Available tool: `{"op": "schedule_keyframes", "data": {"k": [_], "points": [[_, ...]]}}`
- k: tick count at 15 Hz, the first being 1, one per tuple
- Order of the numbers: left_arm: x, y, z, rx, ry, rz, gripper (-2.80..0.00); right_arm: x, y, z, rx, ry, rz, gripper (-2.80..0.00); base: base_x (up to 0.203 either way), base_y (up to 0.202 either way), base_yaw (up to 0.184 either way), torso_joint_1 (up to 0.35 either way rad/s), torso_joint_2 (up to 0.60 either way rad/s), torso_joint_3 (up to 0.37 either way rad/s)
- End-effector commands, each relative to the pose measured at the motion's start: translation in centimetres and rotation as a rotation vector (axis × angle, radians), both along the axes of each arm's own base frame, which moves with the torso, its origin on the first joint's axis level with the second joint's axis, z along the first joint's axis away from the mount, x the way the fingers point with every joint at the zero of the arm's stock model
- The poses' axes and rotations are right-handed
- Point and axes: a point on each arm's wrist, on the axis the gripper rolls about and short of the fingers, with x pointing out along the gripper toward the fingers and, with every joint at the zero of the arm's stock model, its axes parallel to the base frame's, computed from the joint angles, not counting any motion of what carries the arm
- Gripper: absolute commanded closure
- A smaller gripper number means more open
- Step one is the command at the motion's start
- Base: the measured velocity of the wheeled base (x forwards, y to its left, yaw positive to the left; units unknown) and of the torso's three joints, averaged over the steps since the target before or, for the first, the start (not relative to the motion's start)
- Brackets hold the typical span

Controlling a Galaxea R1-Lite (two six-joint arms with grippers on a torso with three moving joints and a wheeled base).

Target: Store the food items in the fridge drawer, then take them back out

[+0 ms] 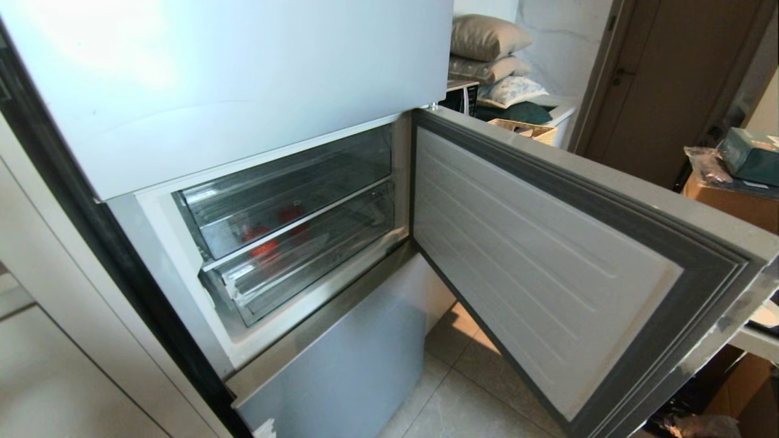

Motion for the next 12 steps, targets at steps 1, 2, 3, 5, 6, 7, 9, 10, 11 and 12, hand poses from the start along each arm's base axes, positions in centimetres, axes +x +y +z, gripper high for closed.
{"op": "schedule_keyframes", "data": {"k": [1, 2, 3, 5, 6, 7, 9, 10, 11, 12], "points": [[-2.3, 0.3, -2.6, 0.025, -0.1, 0.137, 0.0, 0.0, 0.0, 0.0, 0.001, 0.001, 0.0, 0.0, 0.0, 0.0, 0.0, 0.0, 0.0, 0.0], [-2.7, 0.3, -3.2, 0.039, -0.124, 0.133, 0.0, 0.0, 0.0, 0.0, 0.003, 0.001, 0.002, 0.0, 0.0, 0.0, 0.0, 0.0, 0.0, 0.0], [-3.0, 0.2, -3.7, 0.071, -0.127, 0.083, 0.0, 0.0, 0.0, 0.0, 0.003, 0.001, 0.0, 0.0, 0.0, 0.0, 0.0, 0.0, 0.0, 0.0], [-3.6, -0.2, -4.9, 0.242, -0.109, -0.09, 0.0, 0.0, 0.0, 0.0, -0.005, 0.002, 0.001, 0.0, 0.0, 0.0, 0.0, 0.0, 0.0, 0.0], [-4.0, -0.2, -5.2, 0.265, -0.142, -0.111, 0.0, 0.0, 0.0, 0.0, 0.003, 0.002, 0.0, 0.0, 0.0, 0.0, 0.0, 0.0, 0.0, 0.0], [-4.4, -0.2, -5.4, 0.275, -0.185, -0.118, 0.0, 0.0, 0.0, 0.0, 0.002, 0.001, 0.0, 0.0, 0.0, 0.0, 0.0, 0.0, 0.0, 0.0], [-4.4, -0.2, -5.6, 0.235, -0.195, -0.111, 0.0, 0.0, 0.0, 0.0, 0.004, 0.002, 0.0, 0.0, 0.0, 0.0, 0.0, 0.0, 0.0, 0.0], [-4.4, -0.2, -5.6, 0.187, -0.197, -0.09, 0.0, 0.0, 0.0, 0.0, 0.004, 0.002, 0.0, 0.0, 0.0, 0.0, 0.0, 0.0, 0.0, 0.0], [-4.3, -0.1, -5.5, 0.16, -0.202, -0.081, 0.0, 0.0, 0.0, 0.0, 0.004, 0.002, 0.0, 0.0, 0.0, 0.0, 0.0, 0.0, 0.0, 0.0], [-4.3, -0.1, -5.5, 0.16, -0.202, -0.081, 0.0, 0.0, 0.0, 0.0, 0.004, 0.002, -0.002, 0.0, 0.0, 0.0, 0.0, 0.0, 0.0, 0.0]]}}
